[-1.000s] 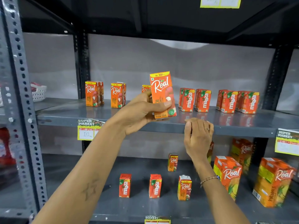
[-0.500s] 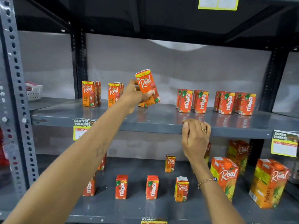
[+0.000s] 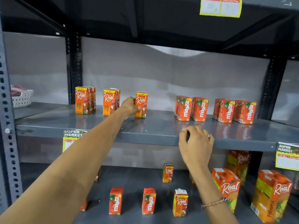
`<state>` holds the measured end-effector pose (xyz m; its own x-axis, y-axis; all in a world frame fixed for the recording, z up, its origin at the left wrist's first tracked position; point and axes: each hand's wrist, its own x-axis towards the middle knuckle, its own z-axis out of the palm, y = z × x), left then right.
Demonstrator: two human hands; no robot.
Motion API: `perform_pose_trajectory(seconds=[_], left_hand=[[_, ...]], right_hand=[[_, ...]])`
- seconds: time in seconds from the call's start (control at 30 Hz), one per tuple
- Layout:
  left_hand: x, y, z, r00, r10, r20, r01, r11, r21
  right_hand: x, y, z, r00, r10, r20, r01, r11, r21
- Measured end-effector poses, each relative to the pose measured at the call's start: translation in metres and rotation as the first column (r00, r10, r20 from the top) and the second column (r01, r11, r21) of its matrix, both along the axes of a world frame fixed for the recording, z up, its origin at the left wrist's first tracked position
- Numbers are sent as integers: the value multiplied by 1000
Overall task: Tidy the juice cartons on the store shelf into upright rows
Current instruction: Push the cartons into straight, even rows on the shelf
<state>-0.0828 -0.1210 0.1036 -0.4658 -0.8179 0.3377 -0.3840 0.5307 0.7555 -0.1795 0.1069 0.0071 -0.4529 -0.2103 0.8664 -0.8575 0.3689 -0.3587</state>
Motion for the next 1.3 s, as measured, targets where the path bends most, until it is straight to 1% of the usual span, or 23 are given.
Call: perform_pose_trajectory(seconds=[0.03,0.07,0.1,0.17,0.2,0.23,0.27,0.3,0.33,0.37,0.4,0.43,0.47,0.5,0.53,0.6,0.7,1.13,1.3], left_hand=[[4,-1,1,999,6,44,-3,998,-63],[10,-1,2,998,37,53,-28,987,-157],[17,-1,4,998,70,2,-68,964,-257],[35,0,5,971,97,-220,-183,891,-415],[44,1,5,937,128,-326,-279,836,-472],[52,0,4,893,189,-409,-393,770,-502],[59,-3,2,839,280,-467,-510,705,-493],[64,-5,0,787,383,-484,-601,657,-456],[67,-8,-2,761,474,-443,-643,642,-417],[68,-9,-6,769,536,-348,-638,666,-385],[68,-10,-11,792,562,-239,-610,713,-344],[68,-11,-14,819,554,-151,-573,772,-276],[68,-13,-16,845,527,-96,-535,823,-192],[68,-16,-17,866,495,-70,-500,858,-121],[68,-20,-17,886,461,-55,-464,882,-85],[70,-26,-16,915,402,-11,-402,912,-87],[72,-29,-15,929,368,37,-364,927,-94],[71,-31,-14,939,344,-8,-344,937,-64],[71,-32,-15,933,358,29,-354,930,-99]], right_hand=[[3,0,10,1000,8,18,-9,998,54],[5,-1,21,998,52,33,-55,993,100],[8,-6,33,992,114,57,-121,982,143],[15,-25,60,973,201,115,-224,943,245],[19,-40,73,962,223,155,-260,920,293],[22,-57,85,948,240,211,-299,899,320],[27,-75,94,926,254,280,-342,880,330],[30,-94,101,897,276,346,-390,862,324],[33,-112,106,870,288,401,-428,845,321],[36,-128,108,852,281,442,-451,823,345],[37,-141,108,837,263,480,-467,801,374],[38,-151,106,820,234,522,-476,785,396],[39,-159,103,805,210,555,-475,789,390],[39,-164,99,792,199,578,-465,809,359],[38,-169,95,784,191,591,-448,832,326],[36,-175,91,779,173,603,-408,870,277],[29,-177,90,785,151,601,-370,893,258],[21,-188,87,793,189,579,-392,886,247],[20,-187,86,807,195,557,-392,883,260]])
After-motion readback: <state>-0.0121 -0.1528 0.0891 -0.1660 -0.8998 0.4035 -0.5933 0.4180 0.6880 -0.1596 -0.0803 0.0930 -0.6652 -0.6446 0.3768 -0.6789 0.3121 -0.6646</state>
